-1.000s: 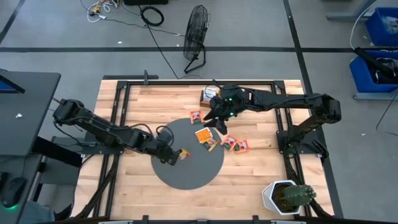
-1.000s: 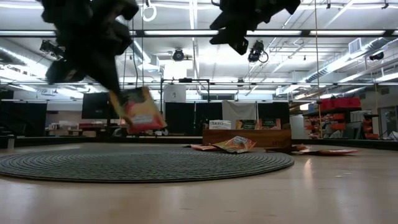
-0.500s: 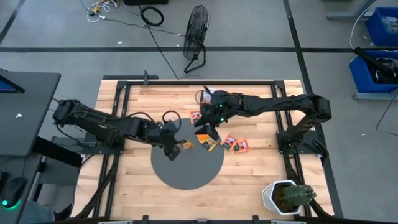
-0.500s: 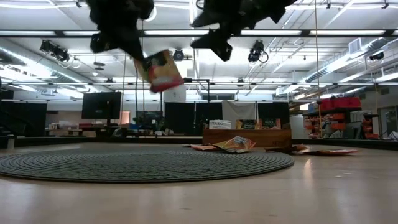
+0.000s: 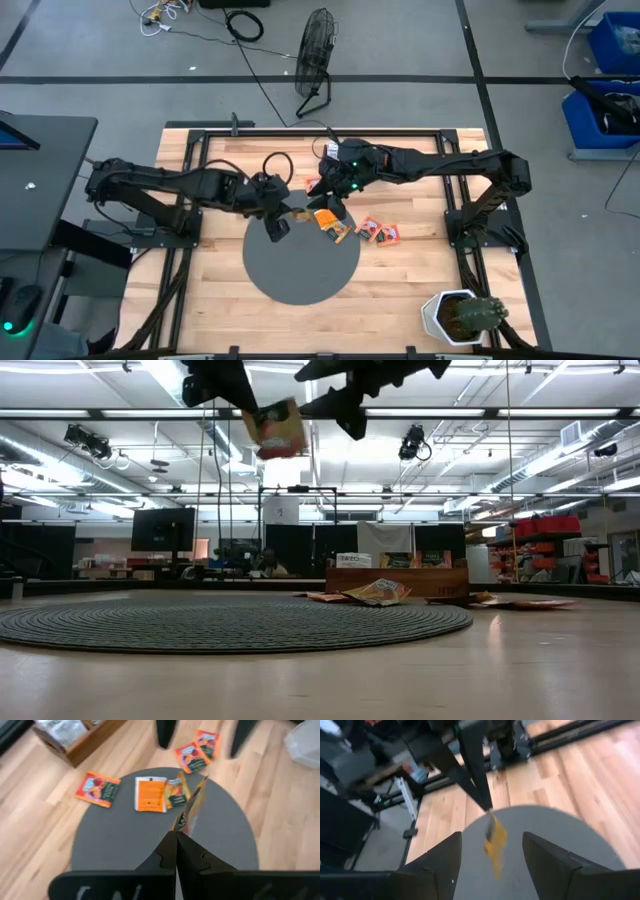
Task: Pick & Place Tea
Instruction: Put the yellow tea bag into the middle section of the wooden organizer
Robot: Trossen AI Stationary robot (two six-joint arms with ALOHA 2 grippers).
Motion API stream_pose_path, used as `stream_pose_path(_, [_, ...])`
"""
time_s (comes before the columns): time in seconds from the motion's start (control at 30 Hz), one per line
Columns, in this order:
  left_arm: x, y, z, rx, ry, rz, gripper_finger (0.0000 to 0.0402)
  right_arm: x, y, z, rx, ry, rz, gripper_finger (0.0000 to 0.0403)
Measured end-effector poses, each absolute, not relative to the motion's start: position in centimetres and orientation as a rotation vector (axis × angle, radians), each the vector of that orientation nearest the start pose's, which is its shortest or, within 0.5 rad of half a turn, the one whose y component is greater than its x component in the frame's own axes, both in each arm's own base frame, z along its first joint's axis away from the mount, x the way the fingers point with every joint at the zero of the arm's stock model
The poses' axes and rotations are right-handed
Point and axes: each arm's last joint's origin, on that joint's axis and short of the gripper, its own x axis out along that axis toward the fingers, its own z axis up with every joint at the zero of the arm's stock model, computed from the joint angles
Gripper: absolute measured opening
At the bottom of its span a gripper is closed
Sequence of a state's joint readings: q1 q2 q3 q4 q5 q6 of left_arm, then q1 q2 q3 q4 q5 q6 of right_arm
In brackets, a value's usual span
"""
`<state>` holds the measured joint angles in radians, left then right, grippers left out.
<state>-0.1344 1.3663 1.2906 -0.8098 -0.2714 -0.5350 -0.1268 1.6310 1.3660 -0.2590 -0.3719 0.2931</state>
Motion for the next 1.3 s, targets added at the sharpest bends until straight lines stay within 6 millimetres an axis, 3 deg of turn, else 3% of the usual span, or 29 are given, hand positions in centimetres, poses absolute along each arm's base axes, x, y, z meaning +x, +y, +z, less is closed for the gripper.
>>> stream_pose_path(0.23, [27.5,-2.2,33.5,-0.296,0.807,0.342,0.0002,37.4,-3.8,32.0,0.394,0.537,0.127,0.0214])
stream_pose_path(0.5, [27.5,-2.2,33.4,-0.282,0.812,0.335,0.0002,39.5,-4.0,31.1,0.404,0.627,0.123,0.0214])
stream_pose_path(0.7, [27.1,-2.3,32.9,-0.366,0.857,0.370,0.0004,39.5,-4.1,30.4,0.402,0.714,0.134,0.0214])
stream_pose_path(0.83, [26.6,-1.7,30.7,-0.590,0.903,0.529,0.0031,38.5,-4.6,30.4,0.405,0.789,0.113,0.0214])
stream_pose_path(0.97, [26.0,-1.1,27.1,-0.862,0.918,0.717,0.0084,37.7,-4.8,30.5,0.403,0.832,0.100,0.0214])
stream_pose_path(1.13, [26.1,-1.2,22.5,-1.136,0.867,0.713,0.0158,37.6,-4.8,30.4,0.401,0.846,0.077,0.0214])
stream_pose_path(1.3, [25.9,-1.1,19.8,-1.288,0.751,0.750,0.0218,37.9,-4.8,30.6,0.399,0.813,0.075,0.0214])
